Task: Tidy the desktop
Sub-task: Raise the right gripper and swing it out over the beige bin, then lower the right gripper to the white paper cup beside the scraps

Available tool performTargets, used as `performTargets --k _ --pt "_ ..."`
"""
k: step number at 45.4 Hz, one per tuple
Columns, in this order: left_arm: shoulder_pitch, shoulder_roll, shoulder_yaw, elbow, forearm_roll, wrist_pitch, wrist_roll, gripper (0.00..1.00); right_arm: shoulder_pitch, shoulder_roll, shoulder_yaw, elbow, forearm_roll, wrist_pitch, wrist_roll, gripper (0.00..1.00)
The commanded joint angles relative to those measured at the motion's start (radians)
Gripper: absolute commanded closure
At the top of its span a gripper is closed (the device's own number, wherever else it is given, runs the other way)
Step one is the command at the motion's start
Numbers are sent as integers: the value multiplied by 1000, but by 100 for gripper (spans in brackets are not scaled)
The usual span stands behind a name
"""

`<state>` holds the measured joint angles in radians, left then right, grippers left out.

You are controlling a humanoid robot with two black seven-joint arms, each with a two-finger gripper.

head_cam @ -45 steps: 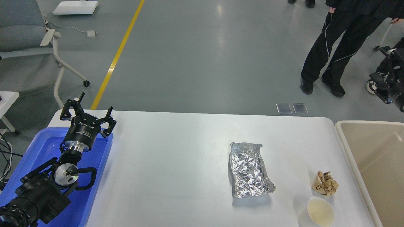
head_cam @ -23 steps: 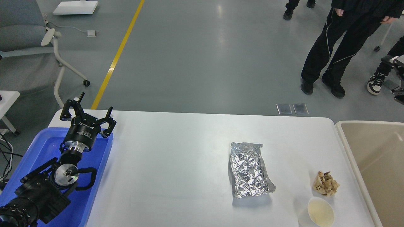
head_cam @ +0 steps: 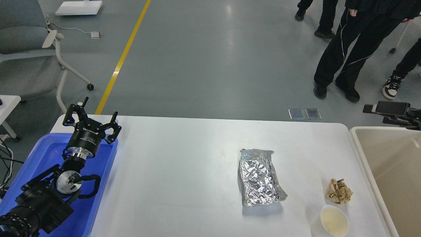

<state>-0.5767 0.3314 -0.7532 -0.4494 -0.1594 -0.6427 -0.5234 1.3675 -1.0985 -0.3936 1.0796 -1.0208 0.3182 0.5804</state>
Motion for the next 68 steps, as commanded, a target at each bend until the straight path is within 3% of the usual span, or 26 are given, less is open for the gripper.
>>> performTargets --k 1,30,44,68 --pt "0 0 0 0 0 0 0 0 38 -38 -21 198 -278 7 -1 0" --pt "0 0 0 0 0 0 0 0 -87 -1 -103 250 -447 -14 1 0" --pt "0 0 0 0 0 0 0 0 -188 17 -96 246 -446 -90 -24 0" --pt "0 0 0 0 0 0 0 0 -301 101 -85 191 -432 -200 -25 1"
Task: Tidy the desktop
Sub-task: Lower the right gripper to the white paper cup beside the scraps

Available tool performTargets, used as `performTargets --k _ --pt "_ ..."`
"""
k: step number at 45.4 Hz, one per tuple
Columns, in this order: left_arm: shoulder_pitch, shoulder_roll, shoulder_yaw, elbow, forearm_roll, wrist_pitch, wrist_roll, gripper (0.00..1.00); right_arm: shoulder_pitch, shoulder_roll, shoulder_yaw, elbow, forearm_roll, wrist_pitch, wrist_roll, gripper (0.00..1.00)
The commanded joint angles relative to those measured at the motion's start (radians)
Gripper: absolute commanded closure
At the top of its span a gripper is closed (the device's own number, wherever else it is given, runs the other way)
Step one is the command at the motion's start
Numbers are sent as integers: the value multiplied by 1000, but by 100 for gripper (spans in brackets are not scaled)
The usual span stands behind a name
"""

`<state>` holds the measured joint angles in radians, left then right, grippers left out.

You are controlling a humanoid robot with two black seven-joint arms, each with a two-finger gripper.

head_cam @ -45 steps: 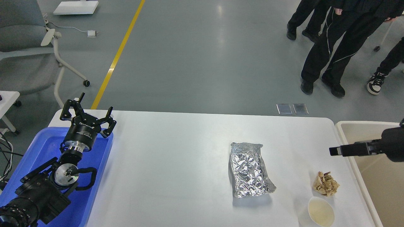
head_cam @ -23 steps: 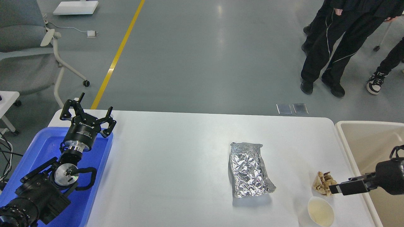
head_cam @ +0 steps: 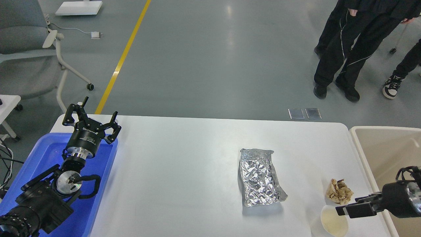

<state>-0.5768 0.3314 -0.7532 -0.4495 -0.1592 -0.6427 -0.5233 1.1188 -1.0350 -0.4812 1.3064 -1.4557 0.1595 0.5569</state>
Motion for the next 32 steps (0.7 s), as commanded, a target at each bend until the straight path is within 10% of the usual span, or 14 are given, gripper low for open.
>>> performTargets --k 1,18,32 --pt "0 0 0 0 0 0 0 0 -57 42 3 -44 3 -44 -2 1" --pt "0 0 0 0 0 0 0 0 -154 89 50 -121 6 -81 -2 3" --pt "0 0 0 0 0 0 0 0 -189 90 66 -139 26 -107 0 27"
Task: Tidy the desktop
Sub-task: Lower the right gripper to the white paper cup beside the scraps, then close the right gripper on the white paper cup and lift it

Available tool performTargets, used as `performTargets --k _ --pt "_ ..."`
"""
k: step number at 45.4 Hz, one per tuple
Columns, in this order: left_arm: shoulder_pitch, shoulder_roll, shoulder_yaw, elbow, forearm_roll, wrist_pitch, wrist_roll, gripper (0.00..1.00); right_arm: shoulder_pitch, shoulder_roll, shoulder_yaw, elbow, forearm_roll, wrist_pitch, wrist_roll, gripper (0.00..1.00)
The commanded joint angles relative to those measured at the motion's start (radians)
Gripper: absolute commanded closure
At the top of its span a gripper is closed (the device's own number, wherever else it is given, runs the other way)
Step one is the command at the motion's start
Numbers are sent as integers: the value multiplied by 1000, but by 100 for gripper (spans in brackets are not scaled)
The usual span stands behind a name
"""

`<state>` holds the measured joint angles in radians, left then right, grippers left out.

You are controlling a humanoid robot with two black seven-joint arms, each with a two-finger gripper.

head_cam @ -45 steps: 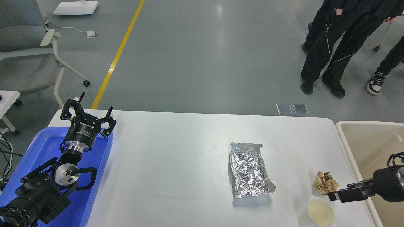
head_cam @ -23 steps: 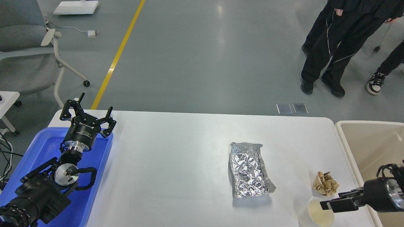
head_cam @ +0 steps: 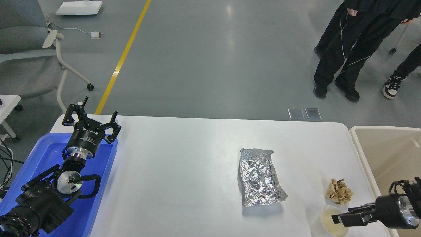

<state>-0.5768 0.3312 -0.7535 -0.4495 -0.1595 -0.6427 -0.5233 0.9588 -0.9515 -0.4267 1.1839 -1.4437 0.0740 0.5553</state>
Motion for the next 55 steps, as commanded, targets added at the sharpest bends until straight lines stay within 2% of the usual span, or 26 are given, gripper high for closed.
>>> performTargets --k 1,6,13,43,47,55 --pt "0 0 0 0 0 0 0 0 -29 7 11 -17 14 -22 2 29" --pt "0 0 0 0 0 0 0 0 -32 8 6 -17 14 -22 2 49" --pt "0 0 0 0 0 0 0 0 -31 7 2 -21 14 -20 2 100" --pt "0 0 0 0 0 0 -1 0 0 -10 16 -17 20 -22 14 100" --pt "0 0 0 0 0 0 0 0 21 -35 31 -12 29 -22 32 100" --pt "0 0 0 0 0 0 0 0 72 -87 77 5 45 -17 115 100"
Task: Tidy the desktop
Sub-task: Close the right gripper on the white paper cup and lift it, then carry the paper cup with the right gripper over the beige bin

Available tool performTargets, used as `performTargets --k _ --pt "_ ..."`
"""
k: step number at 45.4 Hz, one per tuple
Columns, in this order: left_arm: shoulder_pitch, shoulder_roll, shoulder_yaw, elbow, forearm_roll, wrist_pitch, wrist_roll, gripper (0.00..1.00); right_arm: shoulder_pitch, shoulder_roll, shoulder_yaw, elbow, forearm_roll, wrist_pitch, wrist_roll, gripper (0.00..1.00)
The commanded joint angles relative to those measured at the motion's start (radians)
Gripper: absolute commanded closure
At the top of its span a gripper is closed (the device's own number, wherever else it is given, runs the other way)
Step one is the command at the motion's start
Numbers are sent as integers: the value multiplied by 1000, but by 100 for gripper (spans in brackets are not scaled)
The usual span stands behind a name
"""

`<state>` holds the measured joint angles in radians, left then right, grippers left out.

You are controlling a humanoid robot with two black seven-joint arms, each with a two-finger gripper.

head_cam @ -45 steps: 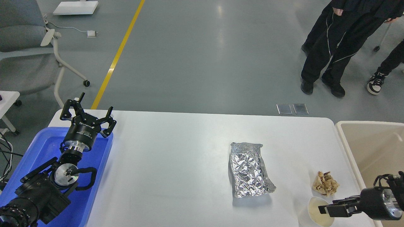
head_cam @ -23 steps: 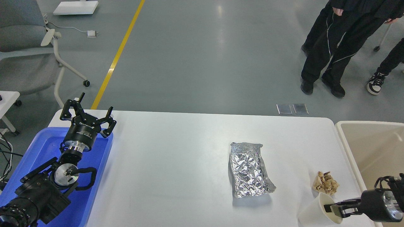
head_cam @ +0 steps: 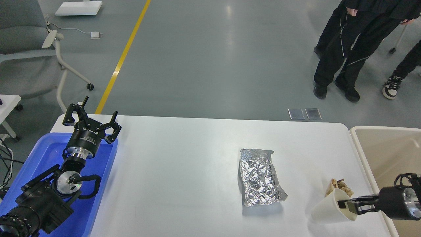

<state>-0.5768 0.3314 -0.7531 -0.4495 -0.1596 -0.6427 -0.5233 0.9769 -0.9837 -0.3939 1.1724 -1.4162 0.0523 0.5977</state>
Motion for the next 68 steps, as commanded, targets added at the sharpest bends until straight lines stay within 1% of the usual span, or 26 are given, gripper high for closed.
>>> performTargets --k 1,4,10,18,26,31,39,44,48,53,61,63,68 --pt "0 0 0 0 0 0 0 0 61 -62 50 19 20 8 82 100" --pt "0 0 0 0 0 0 0 0 88 -87 70 27 39 11 108 100" --pt "0 0 -2 0 0 0 0 0 140 -128 89 33 97 14 188 100" --pt "0 0 0 0 0 0 0 0 218 -167 89 35 178 30 188 100" --pt "0 0 0 0 0 0 0 0 296 -191 89 33 310 113 188 100" --pt "0 0 0 0 0 0 0 0 336 -205 89 30 361 146 188 100" --pt "0 0 0 0 0 0 -1 0 393 -228 90 21 422 181 188 100" --pt "0 0 0 0 0 0 0 0 405 -231 90 3 460 182 188 100" --pt "0 0 0 0 0 0 0 0 398 -228 87 -46 497 182 188 100" --pt "0 0 0 0 0 0 0 0 393 -208 60 -157 588 182 188 100" --pt "0 0 0 0 0 0 0 0 379 -125 -42 -358 709 182 188 100" --pt "0 0 0 0 0 0 0 0 373 -110 -77 -410 744 182 171 100" --pt "0 0 0 0 2 0 0 0 327 -49 -140 -552 852 184 105 100"
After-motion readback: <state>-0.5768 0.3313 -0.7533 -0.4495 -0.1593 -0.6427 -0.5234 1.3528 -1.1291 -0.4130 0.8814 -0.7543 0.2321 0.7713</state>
